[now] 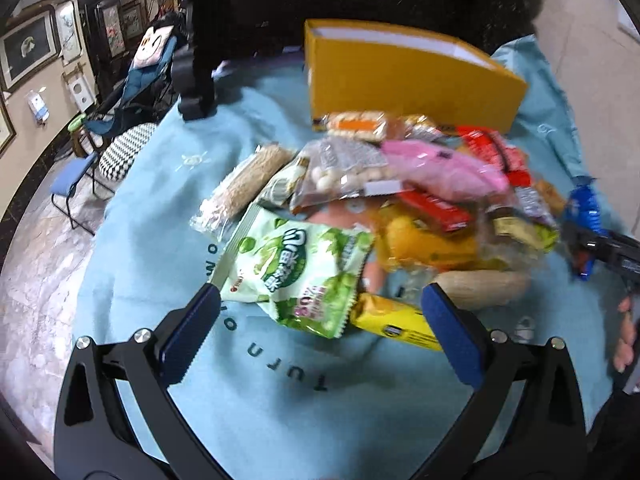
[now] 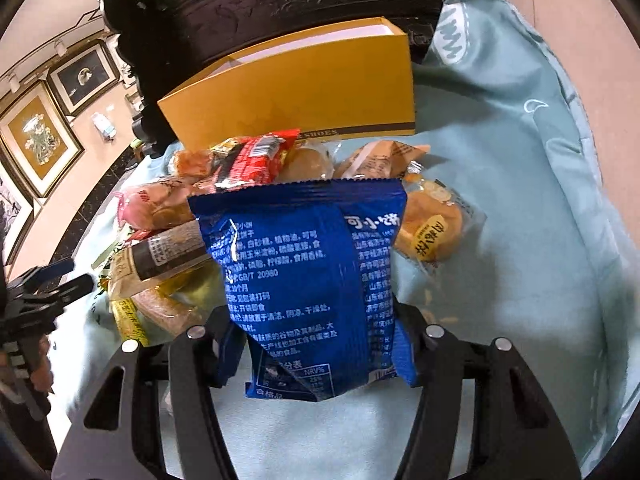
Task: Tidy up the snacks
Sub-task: 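Grasp the blue biscuit bag with the right gripper while the left gripper grasps the green snack bag, then carry both bags over the yellow box and open both grippers to drop them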
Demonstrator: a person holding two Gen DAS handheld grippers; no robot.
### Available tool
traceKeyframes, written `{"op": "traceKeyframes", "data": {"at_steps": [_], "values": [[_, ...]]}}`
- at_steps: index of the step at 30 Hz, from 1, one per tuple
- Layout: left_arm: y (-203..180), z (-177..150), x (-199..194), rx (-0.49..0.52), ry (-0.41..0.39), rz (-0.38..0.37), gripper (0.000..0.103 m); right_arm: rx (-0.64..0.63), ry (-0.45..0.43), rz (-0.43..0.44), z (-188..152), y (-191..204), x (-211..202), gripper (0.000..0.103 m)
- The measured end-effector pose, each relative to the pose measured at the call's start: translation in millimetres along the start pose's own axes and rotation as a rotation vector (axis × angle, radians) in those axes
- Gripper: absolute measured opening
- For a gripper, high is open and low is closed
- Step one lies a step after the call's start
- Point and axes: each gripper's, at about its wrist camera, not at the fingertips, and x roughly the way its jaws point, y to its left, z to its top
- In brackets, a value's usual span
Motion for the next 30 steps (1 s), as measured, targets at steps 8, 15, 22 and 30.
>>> {"op": "traceKeyframes", "data": {"at_steps": [8,15,22,30], "values": [[22,12,34,-0.027,0.052,-0.075,0.101,-0.027,-0.011,-0.008,1,8,-8,0.061],[19,12,69,0.040,0.134,-0.016,0.101,-0.044,-0.005,0.000,1,20,-7,0.061],[29,14,62,0.020,0.099,-0.032,0.082,-0.067,0.002,-0.010,2,28,-7,0.061],[52,26,62,-0.024,0.120,0.004,0.020,-0.070,-0.003,-0.005,2,33,-12,0.061]]}}
